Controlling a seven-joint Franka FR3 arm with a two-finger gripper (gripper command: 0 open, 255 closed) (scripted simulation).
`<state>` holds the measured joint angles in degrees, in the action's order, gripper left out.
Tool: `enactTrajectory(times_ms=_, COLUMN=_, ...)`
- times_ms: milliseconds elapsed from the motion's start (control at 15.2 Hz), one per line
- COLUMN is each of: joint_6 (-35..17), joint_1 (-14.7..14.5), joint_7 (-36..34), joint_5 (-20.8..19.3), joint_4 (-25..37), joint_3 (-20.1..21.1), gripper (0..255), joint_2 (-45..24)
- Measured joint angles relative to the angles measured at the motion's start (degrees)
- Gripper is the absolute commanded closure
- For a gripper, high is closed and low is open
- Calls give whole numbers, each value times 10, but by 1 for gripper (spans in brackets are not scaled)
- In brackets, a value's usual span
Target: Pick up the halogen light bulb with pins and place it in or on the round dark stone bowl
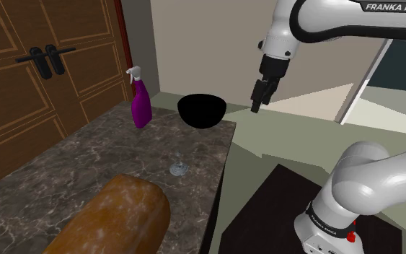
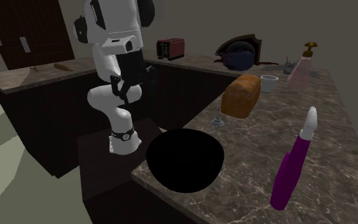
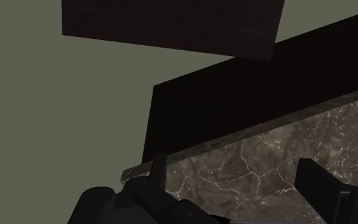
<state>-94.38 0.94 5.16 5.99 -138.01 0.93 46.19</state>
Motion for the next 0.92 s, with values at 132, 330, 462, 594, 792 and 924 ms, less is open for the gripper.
enactTrajectory(times_ms=132, joint_6=-4, joint_1=-2, joint_7=-7, joint_5=4, joint_4=0, joint_3=7, gripper=0, joint_2=-3)
enactTrajectory(times_ms=330, joint_6=-21, joint_1=-12, joint_7=-43, joint_5=20, joint_4=5, joint_3=42, gripper=0, joint_2=-25)
enactTrajectory(times_ms=462, joint_6=-30, joint_1=-20, joint_7=-73, joint_5=33, joint_4=8, joint_3=70, gripper=0, joint_2=-36)
enactTrajectory(times_ms=594, joint_6=-40, joint_1=-26, joint_7=-102, joint_5=43, joint_4=19, joint_3=98, gripper=0, joint_2=-56)
enactTrajectory(times_ms=792, joint_6=-61, joint_1=-34, joint_7=-148, joint_5=56, joint_4=41, joint_3=142, gripper=0, joint_2=-97)
enactTrajectory(times_ms=924, joint_6=-72, joint_1=-36, joint_7=-175, joint_5=60, joint_4=57, joint_3=167, gripper=0, joint_2=-124)
